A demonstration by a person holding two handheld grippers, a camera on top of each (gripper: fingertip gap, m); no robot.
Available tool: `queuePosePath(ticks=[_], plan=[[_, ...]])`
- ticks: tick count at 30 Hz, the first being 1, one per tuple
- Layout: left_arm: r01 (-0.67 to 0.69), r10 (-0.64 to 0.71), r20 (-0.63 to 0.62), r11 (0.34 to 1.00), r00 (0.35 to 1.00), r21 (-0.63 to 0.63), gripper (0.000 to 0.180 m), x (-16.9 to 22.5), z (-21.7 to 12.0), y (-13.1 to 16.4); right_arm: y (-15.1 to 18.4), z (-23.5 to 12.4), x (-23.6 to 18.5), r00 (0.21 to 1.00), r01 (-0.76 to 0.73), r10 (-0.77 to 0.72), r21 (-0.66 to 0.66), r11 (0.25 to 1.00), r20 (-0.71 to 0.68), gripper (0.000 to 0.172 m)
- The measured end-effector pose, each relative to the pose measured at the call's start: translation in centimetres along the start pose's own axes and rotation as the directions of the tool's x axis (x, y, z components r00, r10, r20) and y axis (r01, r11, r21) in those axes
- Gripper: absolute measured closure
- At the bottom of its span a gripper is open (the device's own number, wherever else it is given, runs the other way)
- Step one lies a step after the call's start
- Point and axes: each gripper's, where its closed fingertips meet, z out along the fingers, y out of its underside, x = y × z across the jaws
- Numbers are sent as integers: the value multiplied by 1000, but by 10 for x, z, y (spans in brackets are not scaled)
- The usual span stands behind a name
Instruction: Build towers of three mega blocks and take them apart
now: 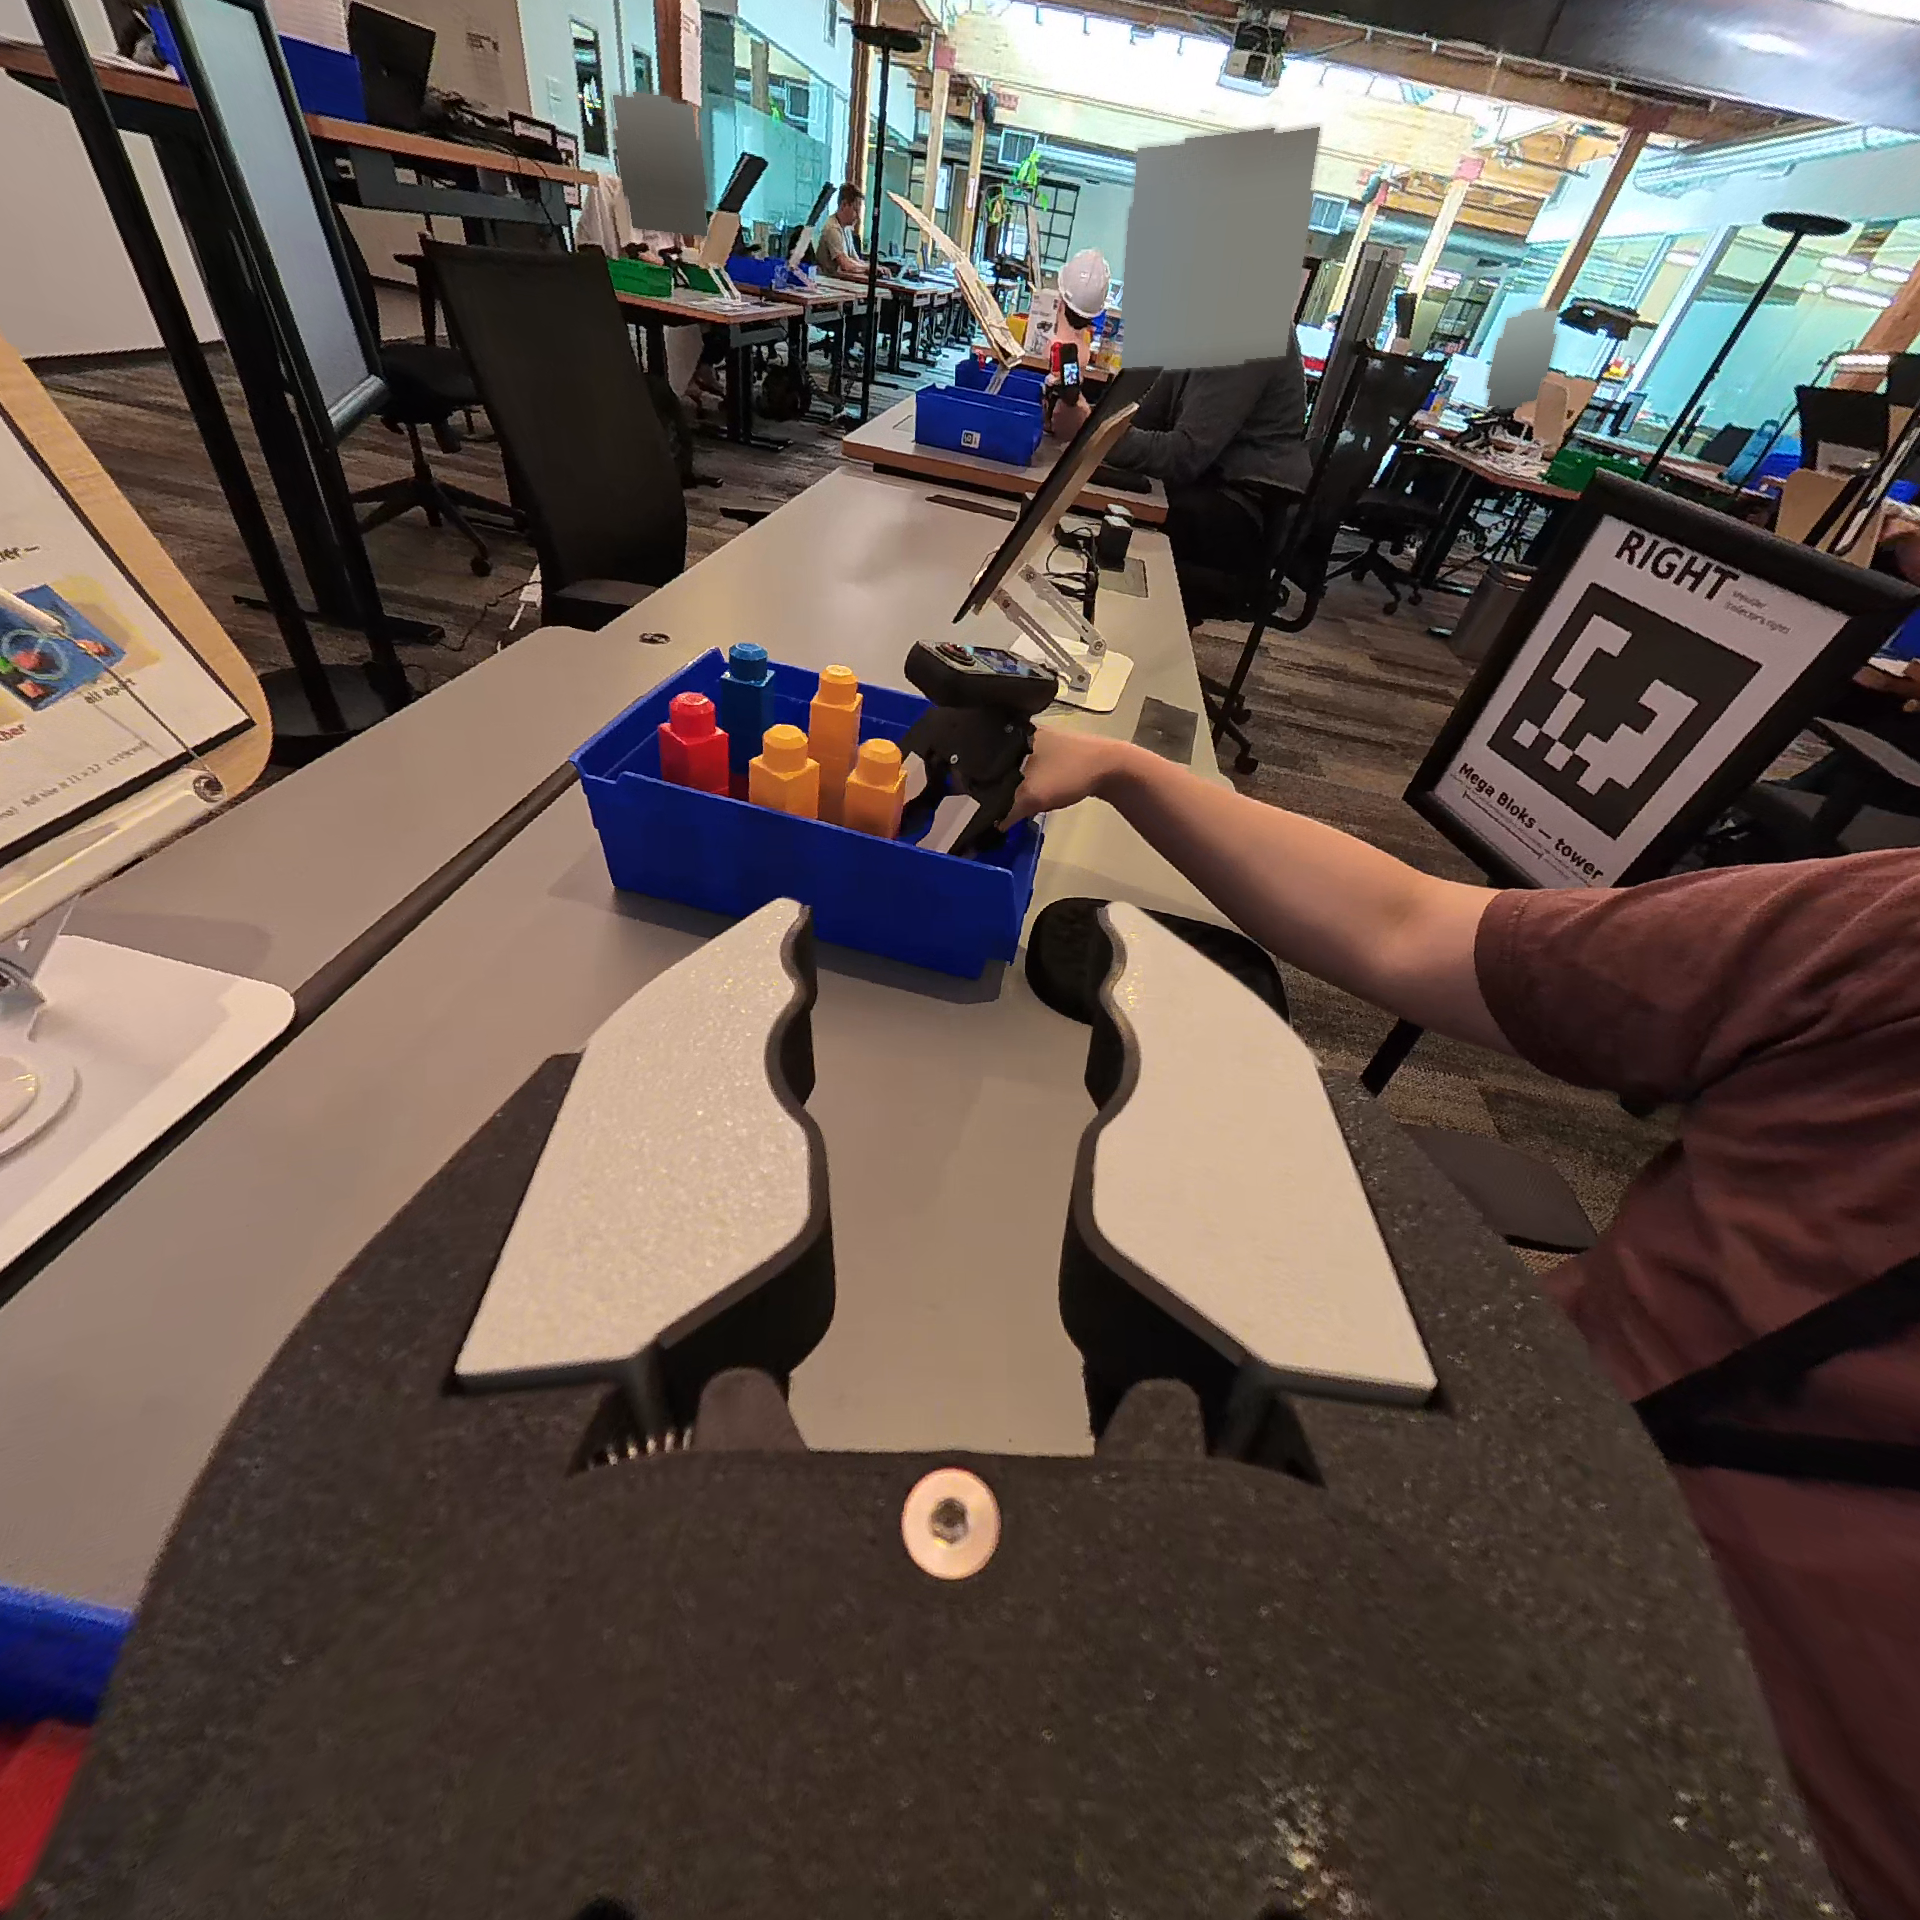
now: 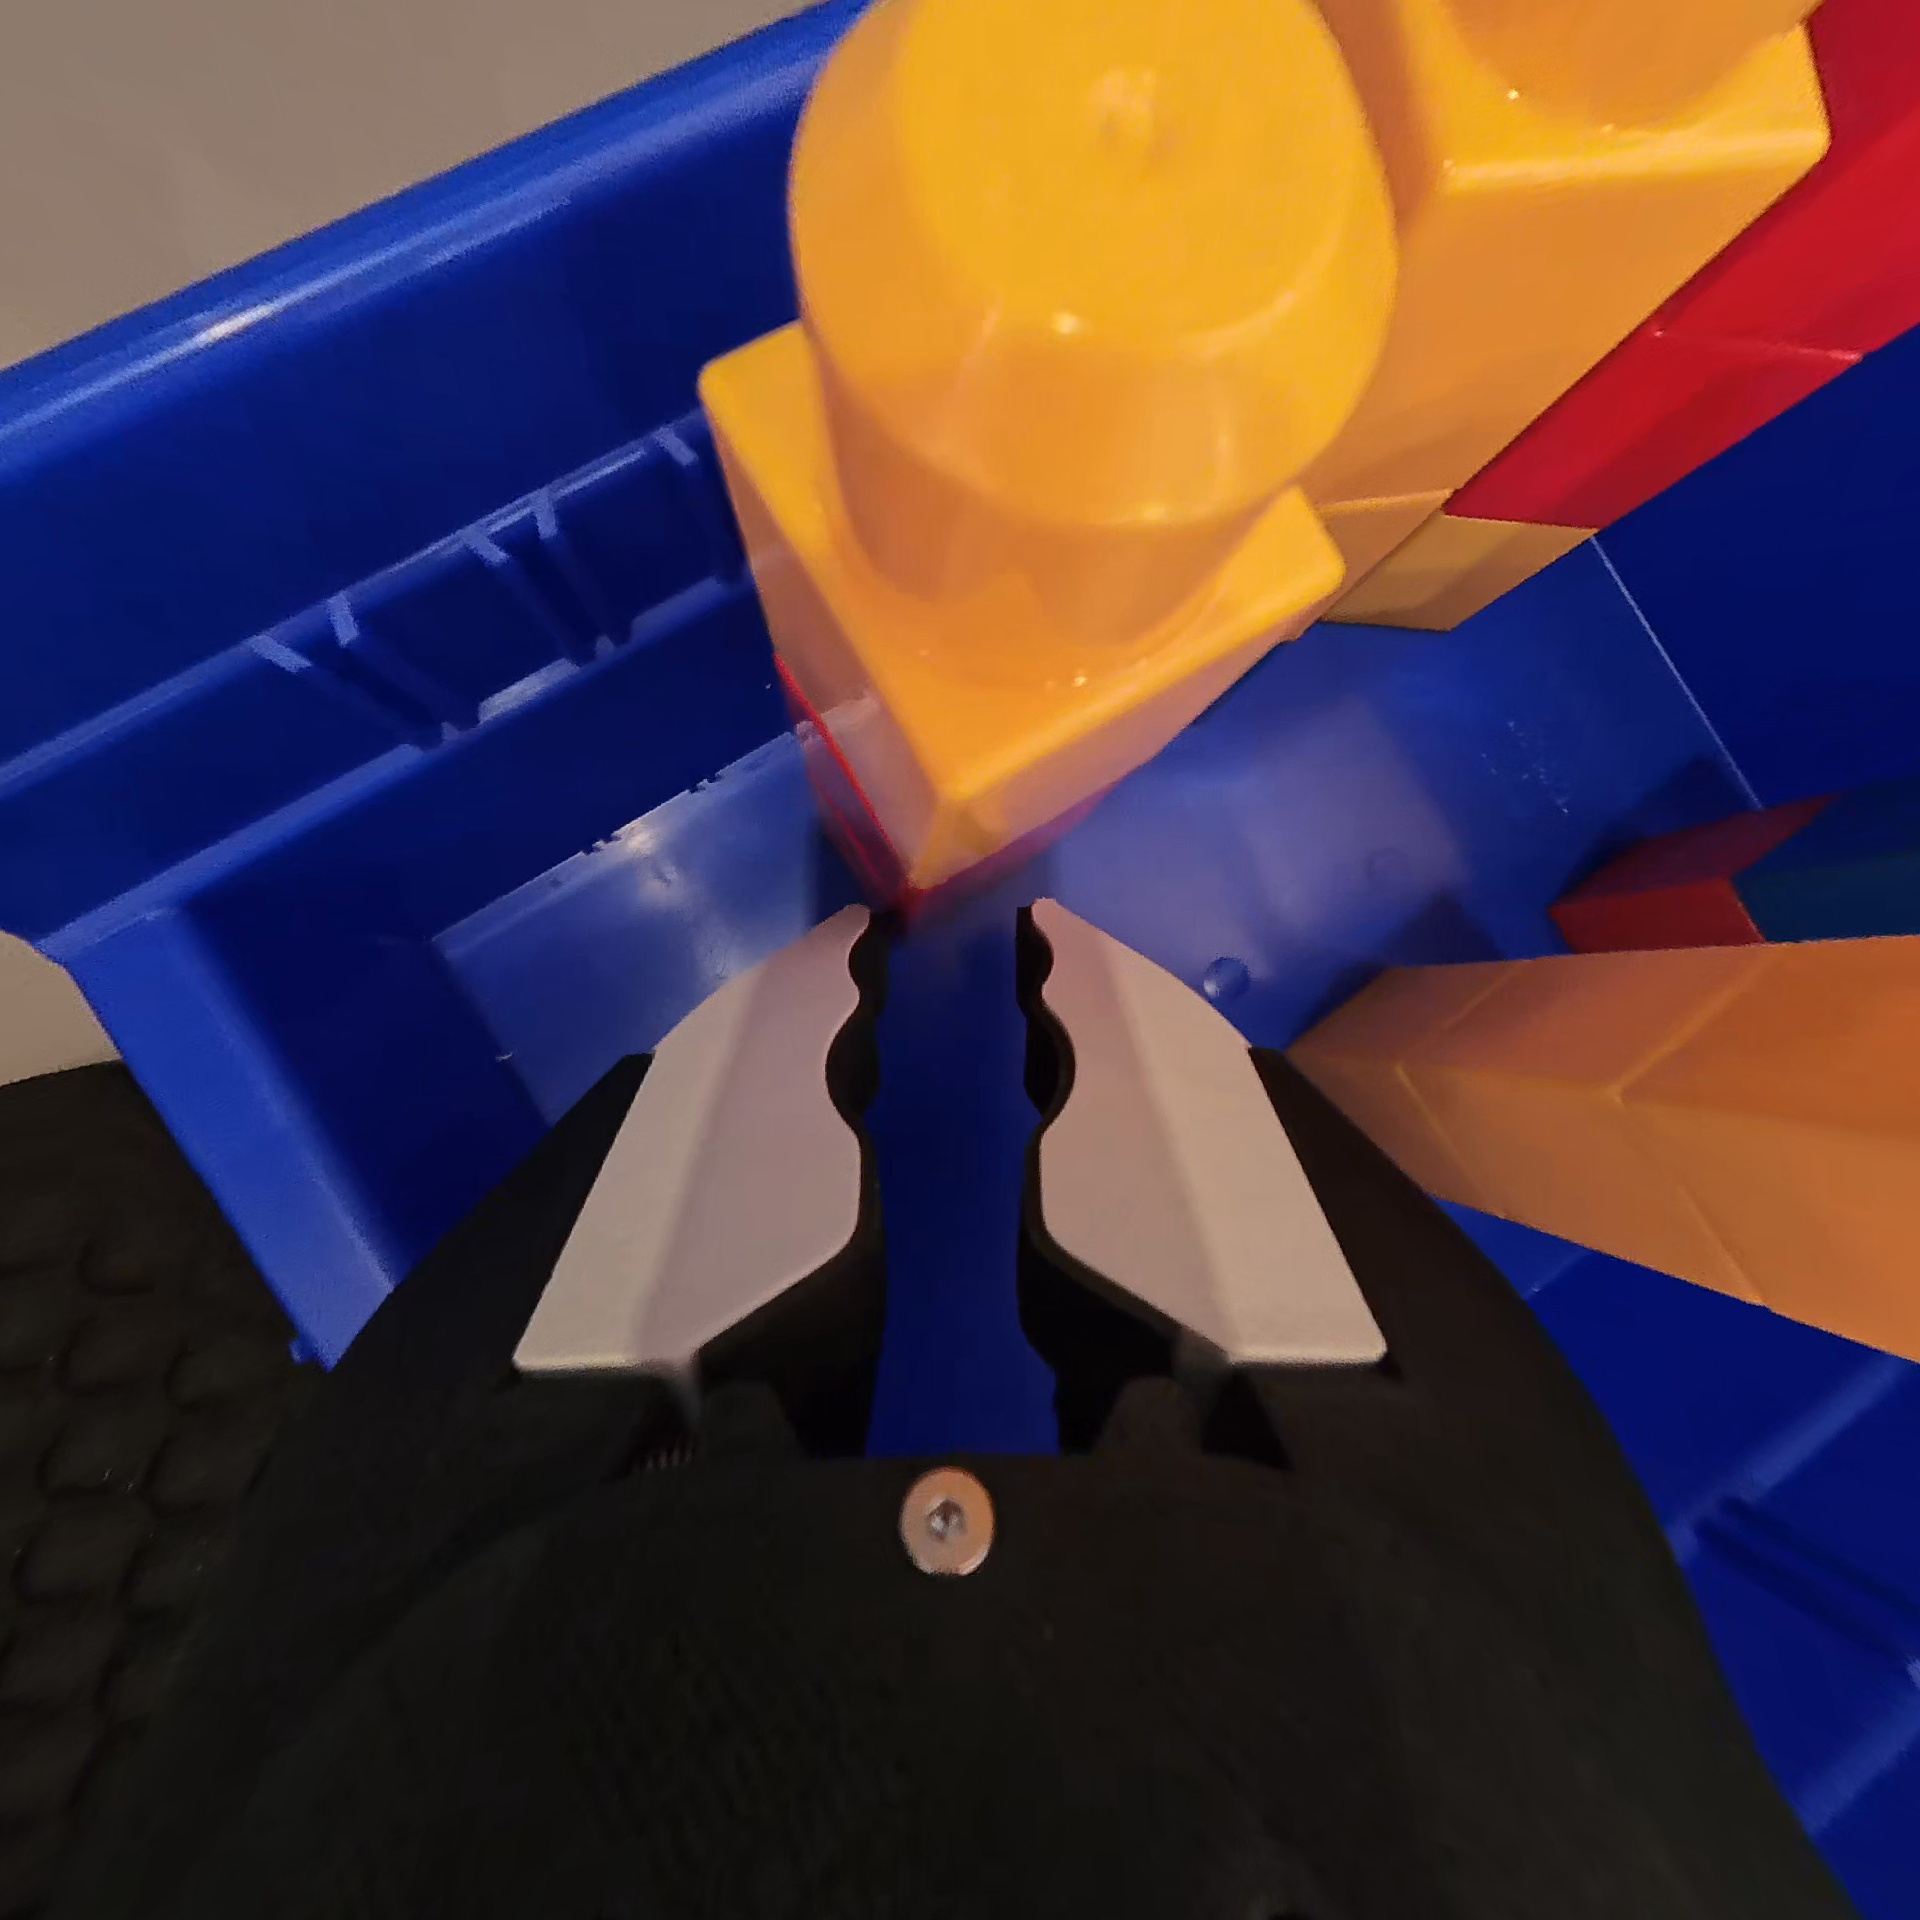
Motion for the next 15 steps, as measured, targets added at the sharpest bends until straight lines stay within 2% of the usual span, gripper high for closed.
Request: queuePosePath(ticks=[3,5,7,8,9,11,13,15], plan=[[-1,1,2,1000,1000,-3,131,-1,-1,1,1,2,0,1000,1,-1,-5,1000,1,145],[-6,6,20,1000,1000,-14,129,-3,-6,2,2,-1,3,999,11,-11,-8,1000,-32,138],[-16,20,99,999,995,-39,128,-13,-21,4,-1,-12,4,997,25,-24,13,1000,-68,134],[-20,33,178,997,983,-72,127,-25,-34,8,-4,-21,4,996,32,-30,27,999,-89,133],[-19,55,289,992,956,-126,127,-41,-51,17,-7,-31,4,994,40,-35,42,998,-108,132],[24,116,513,966,851,-258,127,-75,-93,40,-18,-56,4,987,55,-42,82,995,-156,128],[102,138,612,935,779,-341,126,-94,-127,65,-35,-86,4,977,70,-41,133,989,-207,124],[198,79,672,924,736,-326,126,-107,-149,81,-57,-118,4,967,65,-14,192,979,-254,122]])
